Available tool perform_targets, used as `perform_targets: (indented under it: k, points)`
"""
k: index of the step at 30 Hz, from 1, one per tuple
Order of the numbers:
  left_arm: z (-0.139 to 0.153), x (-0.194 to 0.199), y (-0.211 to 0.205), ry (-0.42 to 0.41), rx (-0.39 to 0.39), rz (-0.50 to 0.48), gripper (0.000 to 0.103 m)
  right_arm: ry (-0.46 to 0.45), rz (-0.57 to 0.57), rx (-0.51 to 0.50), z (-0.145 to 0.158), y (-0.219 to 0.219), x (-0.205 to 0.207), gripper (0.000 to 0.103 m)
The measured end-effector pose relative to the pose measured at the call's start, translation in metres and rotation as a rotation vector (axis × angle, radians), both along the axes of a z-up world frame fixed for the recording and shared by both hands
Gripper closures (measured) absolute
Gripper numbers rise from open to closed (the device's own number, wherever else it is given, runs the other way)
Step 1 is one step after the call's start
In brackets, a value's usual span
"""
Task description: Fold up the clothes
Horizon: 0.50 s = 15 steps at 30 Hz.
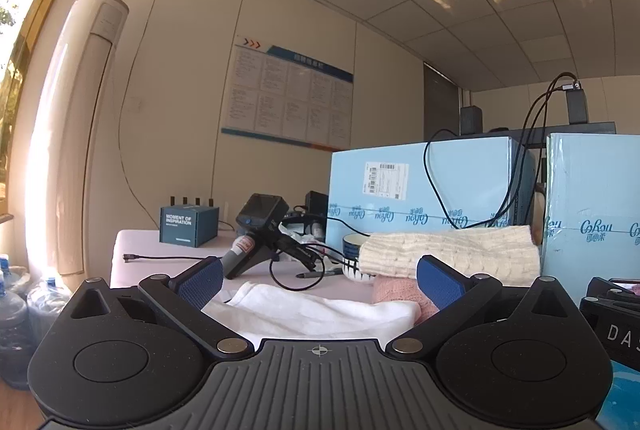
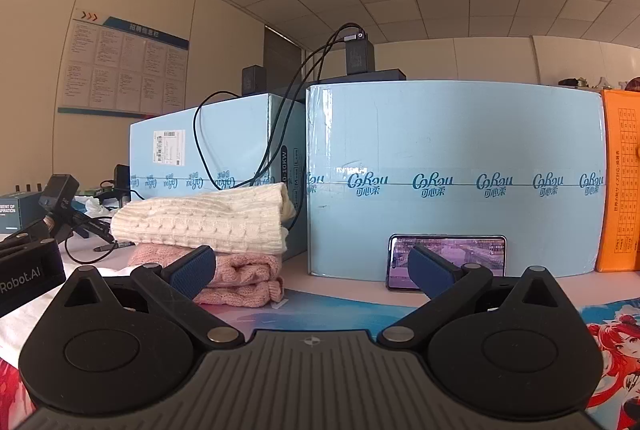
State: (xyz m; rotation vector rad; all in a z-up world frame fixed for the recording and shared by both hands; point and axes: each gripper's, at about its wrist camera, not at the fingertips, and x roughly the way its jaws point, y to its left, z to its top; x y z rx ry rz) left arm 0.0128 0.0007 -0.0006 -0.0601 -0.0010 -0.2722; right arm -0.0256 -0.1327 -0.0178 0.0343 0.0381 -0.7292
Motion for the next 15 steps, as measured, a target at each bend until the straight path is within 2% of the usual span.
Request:
perform_targets:
  k: [5, 15]
  points:
    - [0.003, -0.001, -0.008, -0.026, 0.006, -0.124, 0.000, -0.015, -0.044, -0.011, 0.000, 0.000, -0.004, 0.000]
    - [0.009, 0.006, -0.023, -0.054, 0.022, -0.159, 0.000, -0.001, -0.148, 0.011, 0.001, -0.011, -0.003, 0.000]
